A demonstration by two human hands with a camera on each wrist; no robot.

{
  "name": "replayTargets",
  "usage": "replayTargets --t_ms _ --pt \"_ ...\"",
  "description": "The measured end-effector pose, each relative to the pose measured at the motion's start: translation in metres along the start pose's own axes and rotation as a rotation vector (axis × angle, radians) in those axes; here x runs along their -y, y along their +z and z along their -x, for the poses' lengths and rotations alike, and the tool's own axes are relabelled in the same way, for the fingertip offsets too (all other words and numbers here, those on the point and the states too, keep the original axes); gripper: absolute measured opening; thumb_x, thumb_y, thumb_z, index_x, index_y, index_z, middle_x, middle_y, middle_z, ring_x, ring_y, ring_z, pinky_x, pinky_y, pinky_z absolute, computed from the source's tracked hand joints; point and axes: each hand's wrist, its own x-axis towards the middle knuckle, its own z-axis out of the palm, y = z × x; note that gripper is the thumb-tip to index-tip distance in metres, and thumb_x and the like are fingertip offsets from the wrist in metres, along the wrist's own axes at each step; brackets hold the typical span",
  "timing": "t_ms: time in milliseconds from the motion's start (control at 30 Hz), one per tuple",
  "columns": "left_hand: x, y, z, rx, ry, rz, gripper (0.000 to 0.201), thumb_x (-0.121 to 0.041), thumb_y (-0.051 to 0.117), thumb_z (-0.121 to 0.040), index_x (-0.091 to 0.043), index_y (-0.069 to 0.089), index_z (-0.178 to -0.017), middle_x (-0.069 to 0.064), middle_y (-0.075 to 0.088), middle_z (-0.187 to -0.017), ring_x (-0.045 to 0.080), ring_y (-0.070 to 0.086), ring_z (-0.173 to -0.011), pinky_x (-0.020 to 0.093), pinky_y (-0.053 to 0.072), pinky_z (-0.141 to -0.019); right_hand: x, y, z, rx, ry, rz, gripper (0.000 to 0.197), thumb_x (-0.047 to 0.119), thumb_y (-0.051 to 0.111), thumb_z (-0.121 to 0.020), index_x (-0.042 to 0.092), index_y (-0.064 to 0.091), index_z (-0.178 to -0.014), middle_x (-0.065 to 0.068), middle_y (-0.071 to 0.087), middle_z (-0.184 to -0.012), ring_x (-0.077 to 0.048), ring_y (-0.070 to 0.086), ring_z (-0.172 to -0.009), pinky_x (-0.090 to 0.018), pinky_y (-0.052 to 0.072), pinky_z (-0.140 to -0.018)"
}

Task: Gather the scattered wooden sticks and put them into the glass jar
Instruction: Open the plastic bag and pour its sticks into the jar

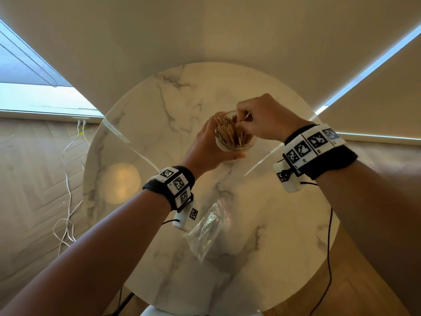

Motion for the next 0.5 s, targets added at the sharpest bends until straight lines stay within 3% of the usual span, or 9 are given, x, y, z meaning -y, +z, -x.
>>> replayTargets --t_ms 33,133,167,267,333,400,467,500 --pt "0.0 0.0 0.0 -0.001 0.003 -0.003 0.114 -0.044 0.1 -0.056 -0.021 0.039 -0.15 -0.007 0.056 -0.137 0.005 0.054 -0.119 0.013 0.044 -0.095 0.002 0.0 0.002 0.025 -0.007 0.025 0.007 0.011 0.071 -0.091 0.008 0.069 -0.085 -0.001 0.065 -0.083 -0.024 0.067 -0.082 -0.034 0.055 -0.072" --pt "0.001 0.0 0.0 0.0 0.04 -0.016 0.117 -0.049 0.098 -0.056 -0.021 0.037 -0.151 -0.001 0.055 -0.143 0.015 0.055 -0.127 0.033 0.049 -0.103 0.014 0.009 0.008 0.147 -0.083 0.099 0.001 0.007 0.072 -0.086 0.007 0.072 -0.087 0.004 0.062 -0.078 -0.02 0.064 -0.076 -0.025 0.05 -0.066" --pt "0.001 0.0 0.001 -0.001 0.044 -0.023 0.116 -0.047 0.098 -0.056 -0.02 0.038 -0.151 0.0 0.055 -0.144 0.016 0.054 -0.128 0.035 0.049 -0.104 0.014 0.01 0.007 0.155 -0.074 0.083 0.007 0.008 0.073 -0.084 0.01 0.072 -0.091 0.006 0.064 -0.081 -0.02 0.065 -0.079 -0.025 0.052 -0.068" --pt "-0.001 0.0 0.0 0.001 0.025 -0.033 0.115 -0.044 0.099 -0.057 -0.021 0.037 -0.151 -0.001 0.054 -0.143 0.014 0.054 -0.127 0.034 0.049 -0.104 0.009 0.001 0.004 0.097 0.046 -0.133 0.03 0.027 0.079 -0.08 0.024 0.067 -0.106 0.007 0.071 -0.102 -0.013 0.069 -0.093 -0.034 0.06 -0.08" --pt "-0.002 0.0 0.0 0.003 0.028 -0.036 0.116 -0.046 0.098 -0.059 -0.021 0.033 -0.153 0.0 0.053 -0.145 0.014 0.052 -0.129 0.028 0.048 -0.104 0.013 0.003 0.004 0.076 0.017 -0.203 0.04 0.043 0.08 -0.081 0.029 0.061 -0.114 0.009 0.068 -0.108 -0.008 0.067 -0.093 -0.029 0.058 -0.079" --pt "-0.003 0.001 0.0 0.012 0.05 -0.051 0.109 -0.043 0.097 -0.062 -0.018 0.037 -0.15 0.001 0.055 -0.14 0.012 0.053 -0.125 0.024 0.049 -0.103 0.02 0.015 0.004 0.078 -0.102 -0.151 0.033 0.045 0.076 -0.086 0.031 0.059 -0.112 0.009 0.065 -0.103 -0.007 0.064 -0.088 -0.026 0.054 -0.077" --pt "-0.005 0.0 0.0 0.018 0.048 -0.076 0.099 -0.044 0.097 -0.063 -0.019 0.044 -0.142 0.001 0.057 -0.135 0.014 0.055 -0.121 0.031 0.053 -0.1 0.021 0.026 0.004 0.029 -0.179 -0.091 0.015 0.037 0.069 -0.093 0.028 0.059 -0.099 0.005 0.06 -0.093 -0.014 0.06 -0.081 -0.034 0.054 -0.075" --pt "-0.005 -0.001 0.001 0.017 0.032 -0.068 0.099 -0.044 0.097 -0.061 -0.021 0.044 -0.141 0.0 0.057 -0.135 0.014 0.056 -0.12 0.028 0.052 -0.097 0.017 0.026 0.004 -0.014 -0.172 -0.083 0.012 0.032 0.066 -0.094 0.024 0.058 -0.094 0.004 0.06 -0.09 -0.017 0.06 -0.08 -0.038 0.054 -0.074"
